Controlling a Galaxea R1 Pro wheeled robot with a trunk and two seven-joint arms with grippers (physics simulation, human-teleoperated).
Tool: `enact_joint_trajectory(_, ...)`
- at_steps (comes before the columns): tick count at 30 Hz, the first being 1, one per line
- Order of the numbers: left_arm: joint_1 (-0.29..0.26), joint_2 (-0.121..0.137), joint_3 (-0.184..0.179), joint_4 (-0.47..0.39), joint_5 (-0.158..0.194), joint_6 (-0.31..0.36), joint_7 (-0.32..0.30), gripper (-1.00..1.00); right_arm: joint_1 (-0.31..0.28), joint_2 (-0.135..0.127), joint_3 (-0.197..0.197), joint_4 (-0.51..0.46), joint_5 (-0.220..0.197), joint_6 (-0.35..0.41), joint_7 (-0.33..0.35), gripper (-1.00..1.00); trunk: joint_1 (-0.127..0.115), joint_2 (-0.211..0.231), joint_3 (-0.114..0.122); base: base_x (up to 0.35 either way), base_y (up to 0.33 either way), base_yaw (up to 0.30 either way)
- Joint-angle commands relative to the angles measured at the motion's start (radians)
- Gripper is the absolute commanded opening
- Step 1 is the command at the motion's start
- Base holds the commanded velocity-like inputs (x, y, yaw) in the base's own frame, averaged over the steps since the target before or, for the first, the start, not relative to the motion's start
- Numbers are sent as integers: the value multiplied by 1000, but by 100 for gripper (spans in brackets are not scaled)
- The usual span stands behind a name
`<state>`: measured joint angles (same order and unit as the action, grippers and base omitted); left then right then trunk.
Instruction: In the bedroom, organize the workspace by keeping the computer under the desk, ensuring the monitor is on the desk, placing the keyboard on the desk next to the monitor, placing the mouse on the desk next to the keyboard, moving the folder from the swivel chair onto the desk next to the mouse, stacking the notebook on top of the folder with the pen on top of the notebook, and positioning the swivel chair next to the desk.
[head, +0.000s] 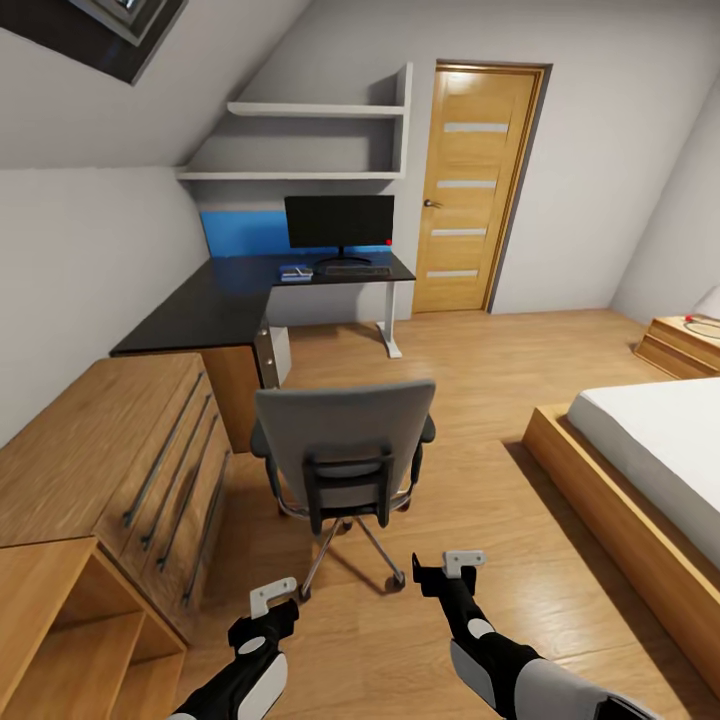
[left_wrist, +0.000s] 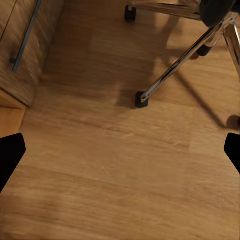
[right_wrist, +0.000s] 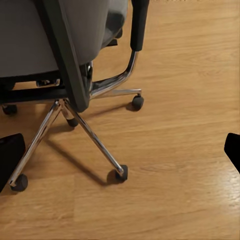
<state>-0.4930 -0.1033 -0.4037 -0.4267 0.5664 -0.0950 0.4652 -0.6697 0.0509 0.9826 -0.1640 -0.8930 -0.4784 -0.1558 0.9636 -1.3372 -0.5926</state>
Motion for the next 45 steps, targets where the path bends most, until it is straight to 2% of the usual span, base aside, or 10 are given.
enact_joint_trajectory(1, -1, 1, -8, 0, 11, -6, 6, 100, -1, 0, 9, -1, -3, -3, -8, 100, 4, -8, -4, 0, 0, 0)
enact_joint_trajectory(11, -1, 0, -7, 0, 10, -6, 6, 100, -1, -2, 5, 0, -4, -9, -11, 100, 42, -78, -34, 0, 0, 0)
enact_joint_trajectory(29, -1, 0, -7, 0, 10, -8, 6, 100, -1, 0, 6, 0, -4, -11, -11, 100, 111, -204, -64, 0, 0, 0)
enact_joint_trajectory(45, -1, -2, -12, 0, 10, -7, 6, 100, -1, 0, 5, -4, -4, -11, -11, 100, 173, -316, -112, 0, 0, 0)
